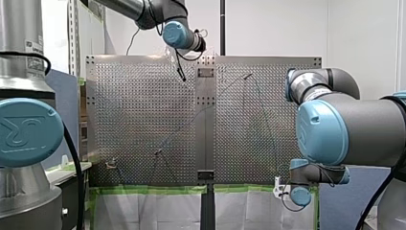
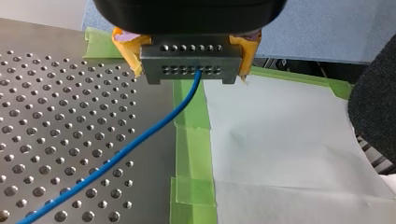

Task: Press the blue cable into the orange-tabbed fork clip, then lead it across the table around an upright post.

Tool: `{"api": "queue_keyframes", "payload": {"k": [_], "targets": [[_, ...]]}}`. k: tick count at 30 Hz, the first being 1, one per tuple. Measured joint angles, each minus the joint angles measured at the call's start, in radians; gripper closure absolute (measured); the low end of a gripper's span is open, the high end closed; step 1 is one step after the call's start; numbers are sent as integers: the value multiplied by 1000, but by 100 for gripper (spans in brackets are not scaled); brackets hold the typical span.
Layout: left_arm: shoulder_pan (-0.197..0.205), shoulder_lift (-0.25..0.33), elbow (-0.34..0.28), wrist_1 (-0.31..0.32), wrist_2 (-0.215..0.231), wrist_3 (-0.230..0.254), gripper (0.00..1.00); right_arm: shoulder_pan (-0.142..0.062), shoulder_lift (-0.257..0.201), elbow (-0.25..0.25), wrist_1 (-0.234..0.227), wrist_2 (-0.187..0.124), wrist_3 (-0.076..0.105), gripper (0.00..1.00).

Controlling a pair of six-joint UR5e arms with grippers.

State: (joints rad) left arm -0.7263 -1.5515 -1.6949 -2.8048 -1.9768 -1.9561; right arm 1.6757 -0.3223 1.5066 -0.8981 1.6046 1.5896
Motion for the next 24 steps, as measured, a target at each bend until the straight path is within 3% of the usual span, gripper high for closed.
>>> {"api": "queue_keyframes", "payload": {"k": [9, 18, 24], "targets": [[1, -60, -93, 25, -10, 0, 0, 1, 0, 0, -1, 0, 0, 100], [4, -66, -184, 57, -10, -18, 0, 2, 0, -1, -1, 0, 0, 100], [14, -67, -244, 111, -7, -34, 0, 3, 0, -1, -1, 0, 0, 100]]}}
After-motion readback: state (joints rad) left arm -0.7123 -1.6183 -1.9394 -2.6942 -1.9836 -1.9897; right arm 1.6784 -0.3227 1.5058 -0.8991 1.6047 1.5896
